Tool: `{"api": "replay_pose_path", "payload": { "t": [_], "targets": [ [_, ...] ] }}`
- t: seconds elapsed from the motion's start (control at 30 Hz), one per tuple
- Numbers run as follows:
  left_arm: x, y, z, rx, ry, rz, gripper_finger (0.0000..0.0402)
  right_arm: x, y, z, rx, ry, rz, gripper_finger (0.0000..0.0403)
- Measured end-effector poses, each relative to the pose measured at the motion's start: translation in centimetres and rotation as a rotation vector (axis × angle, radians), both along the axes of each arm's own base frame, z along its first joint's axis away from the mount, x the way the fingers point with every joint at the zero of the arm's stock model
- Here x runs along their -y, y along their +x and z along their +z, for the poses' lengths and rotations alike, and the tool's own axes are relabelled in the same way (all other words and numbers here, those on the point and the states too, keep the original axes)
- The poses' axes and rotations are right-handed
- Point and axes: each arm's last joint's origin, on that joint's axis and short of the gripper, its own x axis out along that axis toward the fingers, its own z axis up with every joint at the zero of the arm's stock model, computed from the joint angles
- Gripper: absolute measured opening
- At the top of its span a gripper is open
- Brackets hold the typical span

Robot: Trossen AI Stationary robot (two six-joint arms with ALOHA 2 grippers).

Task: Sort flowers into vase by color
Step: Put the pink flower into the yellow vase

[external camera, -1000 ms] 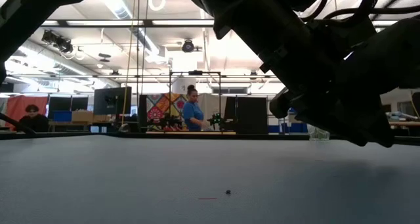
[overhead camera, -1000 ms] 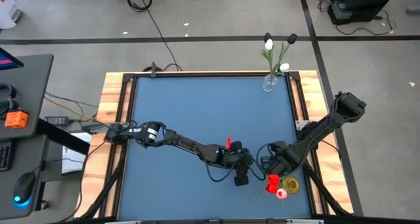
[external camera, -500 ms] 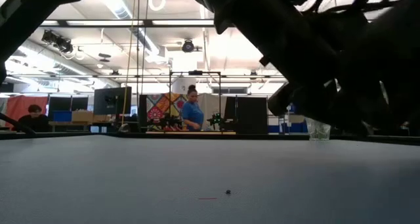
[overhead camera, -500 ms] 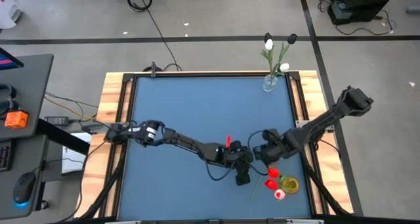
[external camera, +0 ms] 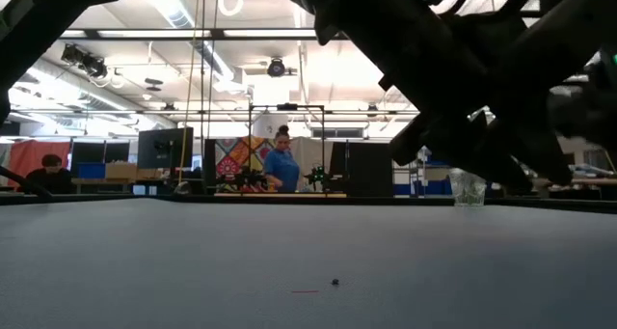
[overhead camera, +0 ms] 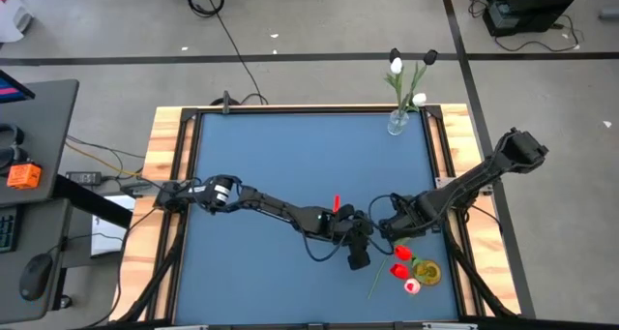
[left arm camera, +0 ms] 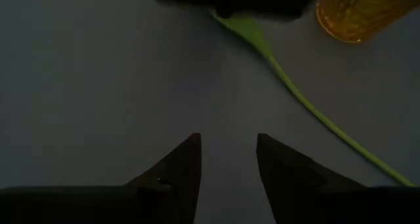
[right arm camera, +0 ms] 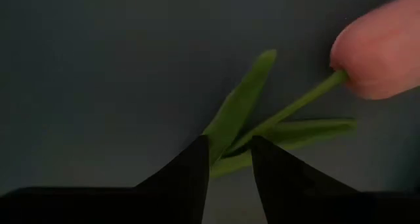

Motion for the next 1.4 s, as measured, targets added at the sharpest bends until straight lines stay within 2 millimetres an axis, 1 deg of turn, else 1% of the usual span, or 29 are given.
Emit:
{"api": "replay_pose_path", "payload": {
  "t": [0.13,0.23,0.4,0.5,0.67,0.73,0.83,0.9,1.07,1.27,1.4],
  "targets": [
    [0.5,-0.1,0.0,-0.003,-0.014,-0.023,0.0153,0.0,-0.6,-1.4,-0.028,0.025,-0.061,0.0126],
    [0.9,-0.2,0.0,-0.006,-0.013,-0.033,0.0153,0.1,-0.8,-1.6,-0.009,0.011,-0.097,0.0125],
    [1.2,-0.5,-0.3,-0.038,-0.004,-0.042,0.0153,0.3,-0.7,-1.6,0.018,-0.016,-0.081,0.0116],
    [1.2,-0.5,-0.3,-0.039,-0.004,-0.04,0.0151,0.3,-0.7,-1.6,0.032,-0.023,-0.062,0.0092],
    [1.2,-0.5,-0.3,-0.041,-0.009,-0.042,0.014,0.6,-0.7,-1.2,0.093,-0.08,-0.039,0.0027],
    [1.2,-0.6,-0.3,-0.049,-0.021,-0.052,0.0136,0.8,-0.8,-0.9,0.131,-0.115,-0.039,0.0011],
    [1.2,-0.4,0.1,-0.047,-0.137,-0.114,0.0127,0.9,-0.6,0.0,0.208,-0.152,-0.047,0.0015],
    [0.9,-0.4,0.8,-0.041,-0.201,-0.121,0.0119,1.1,-0.5,0.8,0.271,-0.194,-0.052,0.0015],
    [-0.7,-0.6,3.4,-0.009,-0.21,-0.092,0.0101,1.6,-0.4,3.2,0.42,-0.327,0.0,0.0006],
    [-3.0,-1.1,7.3,0.064,-0.2,-0.07,0.0096,1.9,-0.2,6.3,0.592,-0.493,0.229,0.001],
    [-4.0,-1.4,8.6,0.077,-0.2,-0.053,0.0096,2.0,0.1,8.3,0.689,-0.584,0.377,0.0009]
  ]
}}
